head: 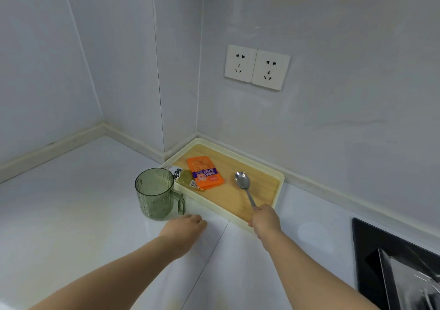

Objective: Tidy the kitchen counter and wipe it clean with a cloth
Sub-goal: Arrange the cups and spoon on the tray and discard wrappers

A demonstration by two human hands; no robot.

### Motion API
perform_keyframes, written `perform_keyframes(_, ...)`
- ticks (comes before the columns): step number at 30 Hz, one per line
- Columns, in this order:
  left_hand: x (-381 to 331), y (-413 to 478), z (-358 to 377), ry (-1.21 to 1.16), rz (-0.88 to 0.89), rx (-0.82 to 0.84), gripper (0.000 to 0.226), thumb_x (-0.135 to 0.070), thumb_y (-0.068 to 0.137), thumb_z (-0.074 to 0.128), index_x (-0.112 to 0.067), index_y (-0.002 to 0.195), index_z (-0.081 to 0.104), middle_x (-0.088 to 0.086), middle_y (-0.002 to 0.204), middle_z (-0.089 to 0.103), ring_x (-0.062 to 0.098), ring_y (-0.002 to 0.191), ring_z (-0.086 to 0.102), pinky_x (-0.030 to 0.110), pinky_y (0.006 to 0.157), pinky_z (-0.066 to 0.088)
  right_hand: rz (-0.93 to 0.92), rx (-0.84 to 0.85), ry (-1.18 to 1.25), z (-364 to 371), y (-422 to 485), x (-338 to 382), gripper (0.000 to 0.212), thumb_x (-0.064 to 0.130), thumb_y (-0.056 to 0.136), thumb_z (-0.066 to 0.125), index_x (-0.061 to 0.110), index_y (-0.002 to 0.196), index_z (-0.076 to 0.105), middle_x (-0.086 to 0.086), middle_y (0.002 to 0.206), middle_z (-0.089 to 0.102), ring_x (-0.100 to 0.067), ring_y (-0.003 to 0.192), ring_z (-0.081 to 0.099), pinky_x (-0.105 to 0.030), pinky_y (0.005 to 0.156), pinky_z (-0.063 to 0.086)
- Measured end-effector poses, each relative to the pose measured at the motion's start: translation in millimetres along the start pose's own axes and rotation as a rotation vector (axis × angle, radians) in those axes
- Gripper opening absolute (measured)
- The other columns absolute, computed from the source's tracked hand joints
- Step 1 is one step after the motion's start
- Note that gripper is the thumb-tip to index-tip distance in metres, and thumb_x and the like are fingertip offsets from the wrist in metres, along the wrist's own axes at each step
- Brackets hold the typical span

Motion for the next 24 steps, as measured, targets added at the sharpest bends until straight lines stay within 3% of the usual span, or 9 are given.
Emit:
perform_keyframes(4,4,7,-1,0.003,0.004,-0.016,0.039,0.007,0.089,0.038,-0.009,0.124,0.047,0.009,0.124,0.048,0.03,0.109,0.053,0.036,0.078,0.044,0.093,-0.04,-0.014,0,13,-17,0.029,0.004,0.094,0.036,-0.001,0.116,0.054,-0.016,0.107,0.064,-0.023,0.067,0.052,-0.027,0.057,0.041)
perform_keyframes(9,12,12,2,-0.026,0.017,-0.017,0.027,-0.005,0.095,0.041,-0.012,0.118,0.052,0.007,0.123,0.051,0.028,0.106,0.057,0.032,0.073,0.039,0.178,-0.1,0.125,-10,11,-24,0.03,-0.006,0.089,0.034,-0.002,0.115,0.047,-0.022,0.103,0.066,-0.019,0.047,0.047,-0.025,0.045,0.034)
perform_keyframes(12,12,13,4,-0.021,0.05,-0.009,0.025,-0.006,0.095,0.041,-0.011,0.116,0.054,0.008,0.121,0.052,0.029,0.105,0.057,0.029,0.068,0.034,0.179,-0.111,0.121,-14,8,-20,0.026,-0.004,0.088,0.032,-0.001,0.11,0.046,-0.019,0.089,0.066,-0.019,0.042,0.047,-0.023,0.043,0.035)
perform_keyframes(15,13,13,5,-0.014,0.075,0.002,0.023,-0.007,0.094,0.041,-0.01,0.113,0.055,0.008,0.118,0.053,0.029,0.101,0.059,0.024,0.052,0.025,0.198,-0.072,0.051,-18,16,-15,0.021,-0.004,0.091,0.032,0.0,0.098,0.051,-0.016,0.073,0.062,-0.015,0.033,0.047,-0.016,0.034,0.032)
perform_keyframes(19,16,15,4,0.003,0.103,-0.027,0.019,-0.009,0.093,0.046,-0.011,0.108,0.057,0.006,0.114,0.055,0.027,0.096,0.06,0.029,0.064,0.039,0.218,-0.04,-0.106,-25,29,-6,0.015,-0.004,0.086,0.041,0.002,0.076,0.05,-0.018,0.073,0.058,-0.024,0.052,0.051,-0.022,0.039,0.034)
perform_keyframes(21,18,13,-2,-0.047,0.144,-0.113,0.017,-0.011,0.073,0.072,-0.017,0.086,0.063,-0.002,0.09,0.062,0.018,0.071,0.064,0.022,0.054,0.042,0.218,-0.036,-0.164,-25,32,-2,0.022,-0.001,0.088,0.039,0.004,0.068,0.046,-0.014,0.065,0.05,-0.021,0.046,0.043,-0.021,0.038,0.03)
perform_keyframes(22,18,12,2,-0.029,0.17,-0.088,0.032,-0.014,0.049,0.084,-0.024,0.069,0.061,-0.009,0.071,0.059,0.01,0.05,0.058,0.017,0.042,0.035,0.21,-0.031,-0.198,-24,33,-1,0.022,-0.001,0.087,0.04,0.005,0.066,0.045,-0.012,0.064,0.049,-0.019,0.045,0.042,-0.02,0.037,0.03)
perform_keyframes(24,26,15,7,-0.024,0.126,-0.112,0.047,-0.016,0.019,0.086,-0.029,0.052,0.054,-0.015,0.052,0.049,0.003,0.031,0.043,0.014,0.032,0.021,0.209,-0.022,-0.303,-21,33,0,0.022,-0.001,0.085,0.046,0.007,0.065,0.042,-0.009,0.062,0.049,-0.017,0.045,0.045,-0.017,0.033,0.031)
Point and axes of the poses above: each hand's wrist, its own y-axis towards the middle knuckle, its own z-axis out of the palm, x = y × z, the point moved 8 cm from there along y, towards the middle knuckle
